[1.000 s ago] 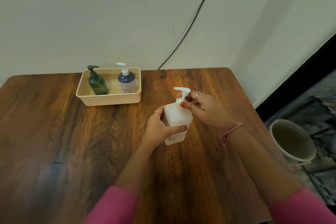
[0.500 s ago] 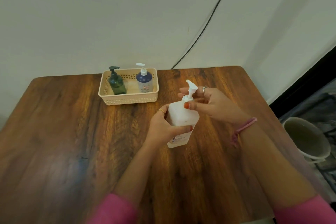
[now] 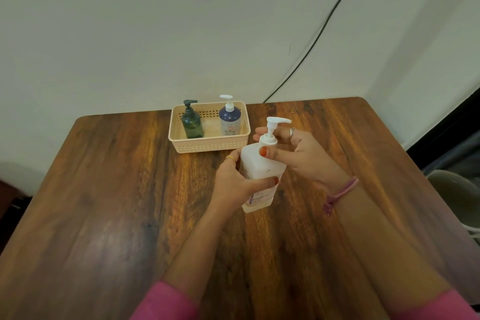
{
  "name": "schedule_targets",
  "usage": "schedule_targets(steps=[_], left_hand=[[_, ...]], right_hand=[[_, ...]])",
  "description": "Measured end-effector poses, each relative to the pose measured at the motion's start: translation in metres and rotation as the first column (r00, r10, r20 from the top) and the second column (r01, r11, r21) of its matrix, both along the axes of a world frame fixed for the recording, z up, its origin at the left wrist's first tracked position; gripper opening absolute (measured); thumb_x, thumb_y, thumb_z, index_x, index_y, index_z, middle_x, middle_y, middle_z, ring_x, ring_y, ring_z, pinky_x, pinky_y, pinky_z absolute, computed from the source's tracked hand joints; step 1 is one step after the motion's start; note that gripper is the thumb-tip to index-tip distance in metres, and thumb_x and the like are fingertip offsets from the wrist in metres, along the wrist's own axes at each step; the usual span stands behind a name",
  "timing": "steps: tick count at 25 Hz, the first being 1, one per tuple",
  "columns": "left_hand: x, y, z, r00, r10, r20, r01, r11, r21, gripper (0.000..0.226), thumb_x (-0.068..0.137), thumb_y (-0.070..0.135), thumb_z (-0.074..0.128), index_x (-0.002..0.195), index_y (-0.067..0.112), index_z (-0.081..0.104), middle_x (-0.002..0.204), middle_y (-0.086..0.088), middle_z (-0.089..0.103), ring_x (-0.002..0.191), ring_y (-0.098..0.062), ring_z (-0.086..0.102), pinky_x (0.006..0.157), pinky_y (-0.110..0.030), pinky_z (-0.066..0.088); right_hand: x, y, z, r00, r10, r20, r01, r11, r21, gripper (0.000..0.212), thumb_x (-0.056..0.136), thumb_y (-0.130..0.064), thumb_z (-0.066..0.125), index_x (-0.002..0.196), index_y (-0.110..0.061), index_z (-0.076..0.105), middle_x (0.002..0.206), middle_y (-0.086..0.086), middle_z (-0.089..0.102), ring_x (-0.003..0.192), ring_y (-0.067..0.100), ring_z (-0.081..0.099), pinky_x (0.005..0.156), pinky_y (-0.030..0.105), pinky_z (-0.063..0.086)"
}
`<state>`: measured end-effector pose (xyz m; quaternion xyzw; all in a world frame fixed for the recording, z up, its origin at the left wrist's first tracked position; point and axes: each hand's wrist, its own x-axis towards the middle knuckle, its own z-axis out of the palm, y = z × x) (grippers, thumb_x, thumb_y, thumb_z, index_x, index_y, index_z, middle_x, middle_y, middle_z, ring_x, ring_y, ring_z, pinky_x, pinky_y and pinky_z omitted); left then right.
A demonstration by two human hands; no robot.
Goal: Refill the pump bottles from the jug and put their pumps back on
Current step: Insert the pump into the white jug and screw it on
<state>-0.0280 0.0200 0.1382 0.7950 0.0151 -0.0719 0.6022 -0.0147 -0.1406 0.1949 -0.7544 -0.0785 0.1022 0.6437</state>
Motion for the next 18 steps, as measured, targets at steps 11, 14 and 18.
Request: schedule_targets(steps=[11, 14, 18], left_hand=[[-0.001, 0.011, 0.0, 1.0, -0.008, 0.004, 0.008, 1.0, -0.006, 0.075, 0.059, 0.03, 0.089, 0.123, 0.027, 0.05, 0.112, 0.011, 0.061, 0.103, -0.008, 0.059, 0.079, -0.023, 0.053], [-0.002, 0.008, 0.0, 1.0, 0.005, 0.008, -0.005, 1.0, 0.001, 0.078, 0.059, 0.03, 0.088, 0.126, 0.024, 0.05, 0.114, 0.009, 0.062, 0.105, -0.01, 0.059, 0.083, -0.029, 0.055], [-0.002, 0.006, 0.0, 1.0, -0.007, 0.0, 0.007, 1.0, -0.003, 0.079, 0.059, 0.027, 0.089, 0.126, 0.026, 0.048, 0.112, 0.011, 0.059, 0.105, -0.009, 0.057, 0.082, -0.027, 0.053]], right_hand=[[-0.005, 0.022, -0.009, 0.978, -0.184, 0.098, 0.191, 0.98, -0.064, 0.047, 0.069, -0.038, 0.08, 0.109, -0.02, 0.063, 0.109, -0.005, 0.067, 0.105, 0.017, 0.063, 0.08, 0.034, 0.056], [-0.004, 0.027, -0.011, 0.949, -0.284, 0.134, 0.305, 0.935, -0.178, 0.058, 0.06, -0.047, 0.083, 0.107, -0.027, 0.056, 0.109, -0.011, 0.061, 0.106, 0.011, 0.058, 0.082, 0.032, 0.054], [-0.003, 0.001, 0.001, 0.999, 0.029, -0.023, -0.026, 0.992, 0.121, 0.044, 0.082, -0.015, 0.07, 0.124, -0.011, 0.059, 0.119, 0.0, 0.064, 0.111, 0.014, 0.061, 0.087, 0.032, 0.054]])
